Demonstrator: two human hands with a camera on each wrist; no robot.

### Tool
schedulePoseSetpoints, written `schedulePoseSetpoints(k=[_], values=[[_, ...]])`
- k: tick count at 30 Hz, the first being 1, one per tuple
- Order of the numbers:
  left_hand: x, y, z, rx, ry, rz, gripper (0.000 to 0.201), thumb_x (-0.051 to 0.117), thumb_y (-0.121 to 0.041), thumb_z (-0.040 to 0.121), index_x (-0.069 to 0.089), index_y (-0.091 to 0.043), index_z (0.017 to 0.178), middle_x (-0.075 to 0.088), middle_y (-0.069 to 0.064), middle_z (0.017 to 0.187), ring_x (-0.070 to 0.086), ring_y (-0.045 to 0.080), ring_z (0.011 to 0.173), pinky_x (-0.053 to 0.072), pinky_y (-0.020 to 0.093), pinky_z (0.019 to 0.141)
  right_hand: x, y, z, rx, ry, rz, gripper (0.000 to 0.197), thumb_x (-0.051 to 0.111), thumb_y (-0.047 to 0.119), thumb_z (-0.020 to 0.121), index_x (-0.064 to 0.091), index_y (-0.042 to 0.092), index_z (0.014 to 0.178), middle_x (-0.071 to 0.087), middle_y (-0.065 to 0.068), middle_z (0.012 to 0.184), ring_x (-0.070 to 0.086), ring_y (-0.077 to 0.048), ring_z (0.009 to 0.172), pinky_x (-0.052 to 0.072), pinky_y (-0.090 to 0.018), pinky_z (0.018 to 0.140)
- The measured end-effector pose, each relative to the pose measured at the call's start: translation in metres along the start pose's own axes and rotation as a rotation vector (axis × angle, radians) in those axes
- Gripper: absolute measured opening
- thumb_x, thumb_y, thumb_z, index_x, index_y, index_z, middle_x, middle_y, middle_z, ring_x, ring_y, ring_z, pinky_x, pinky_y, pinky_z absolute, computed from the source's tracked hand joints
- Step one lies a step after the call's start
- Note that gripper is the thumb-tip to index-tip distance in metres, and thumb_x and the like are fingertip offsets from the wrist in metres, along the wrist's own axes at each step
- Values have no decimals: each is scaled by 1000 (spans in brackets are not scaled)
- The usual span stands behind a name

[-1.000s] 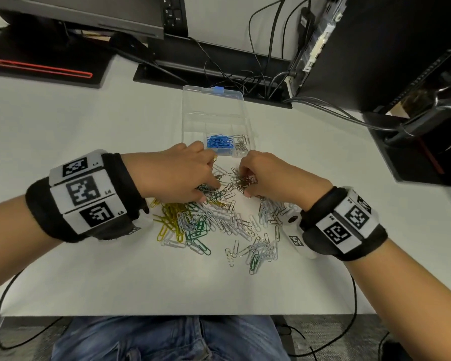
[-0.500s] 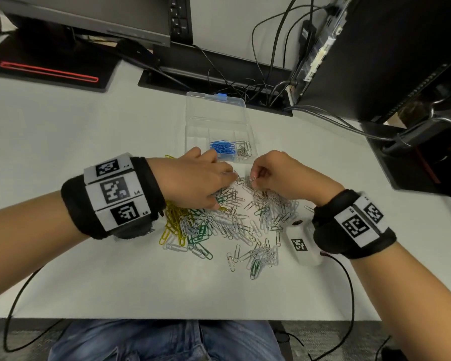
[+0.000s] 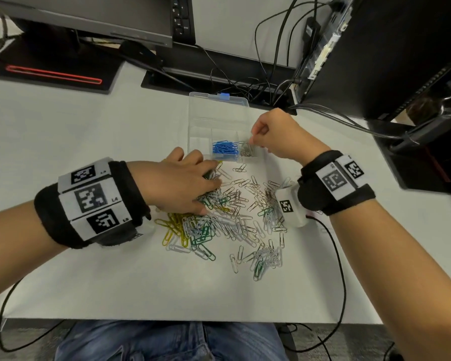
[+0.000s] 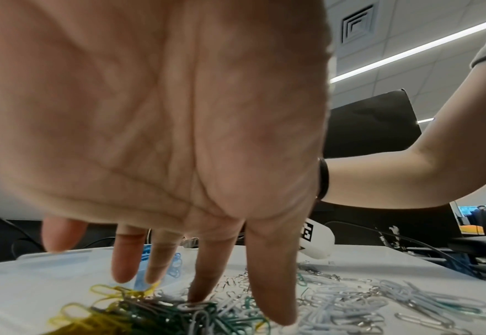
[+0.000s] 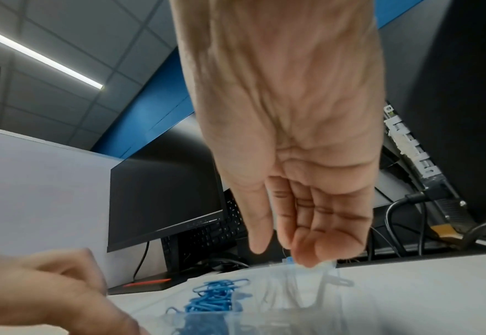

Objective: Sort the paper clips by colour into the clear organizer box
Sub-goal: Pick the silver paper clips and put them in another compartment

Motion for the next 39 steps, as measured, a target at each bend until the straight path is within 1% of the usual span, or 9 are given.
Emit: schedulePoseSetpoints(k=[4, 9, 12, 15, 18, 20, 26, 32, 39], values=[[4, 8, -5, -33, 17, -34, 72, 39, -59, 92, 1, -36, 149, 3, -3, 155, 9, 23, 136, 17, 40, 106, -2, 4, -21, -130, -27, -66, 25, 62, 18, 90, 64, 13, 114, 60, -1, 99, 51, -8, 79, 36, -13, 63], [3, 10, -6, -72, 16, -6, 70, 38, -61, 91, 9, -35, 149, 8, 0, 153, 11, 24, 134, 18, 41, 105, 29, 21, -59, -271, 337, -236, 51, 47, 6, 96, 41, 26, 142, 45, -3, 114, 43, -16, 102, 35, -25, 85], [-1, 9, -8, -73, -28, -10, 66, 38, -60, 91, 18, -34, 148, 12, 3, 151, 12, 24, 133, 19, 40, 104, 38, 10, -67, -214, 431, -335, 48, 43, 3, 95, 46, 22, 139, 43, -7, 120, 37, -23, 118, 36, -32, 98], [-4, 4, -11, -33, -91, -19, 63, 40, -59, 91, 22, -35, 146, 17, 2, 147, 15, 23, 131, 20, 39, 102, 31, 5, -70, -209, 350, -264, 49, 43, -4, 91, 53, 17, 134, 45, -4, 119, 43, -22, 118, 39, -27, 94], [-4, -10, -8, 34, -81, -5, 63, 40, -60, 91, 23, -35, 145, 18, -1, 146, 16, 23, 131, 21, 40, 104, 30, 7, -71, -234, 342, -274, 58, 43, -8, 89, 43, 17, 141, 31, -2, 150, 32, -20, 137, 28, -28, 111], [-3, -19, -7, 96, -44, -5, 61, 40, -58, 92, 21, -36, 145, 17, -4, 149, 14, 22, 131, 19, 40, 102, 34, 8, -74, -245, 414, -315, 58, 42, -9, 88, 45, 17, 140, 26, -1, 154, 28, -20, 140, 25, -29, 113], [-2, -31, -7, 147, 61, 2, 62, 40, -53, 93, 16, -36, 148, 9, -10, 155, 13, 24, 132, 17, 45, 100, 32, 0, -84, -207, 373, -246, 60, 63, 9, 86, 42, 17, 141, 38, 0, 140, 39, -16, 128, 28, -19, 104], [-13, -31, 10, 134, -19, 9, 64, 41, -56, 92, 20, -29, 146, 25, -5, 146, 20, 23, 126, 22, 44, 101, 41, -6, -78, -62, 350, -296, 81, 83, 44, 64, 47, 12, 129, 38, -3, 118, 41, -19, 110, 44, -37, 94], [-11, -15, 9, 87, -42, -22, 61, 41, -56, 92, 27, -27, 143, 30, -5, 140, 18, 19, 126, 21, 39, 99, 49, 13, -66, -213, 280, -315, 22, 66, 15, 82, 55, 15, 102, 45, -1, 99, 49, -19, 90, 38, -25, 70]])
Point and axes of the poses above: each hand's wrist, its own z-axis towards the middle knuckle, its own x-axis out of the palm, y = z × x, the point moved 3 cm from there along z, towards the middle knuckle
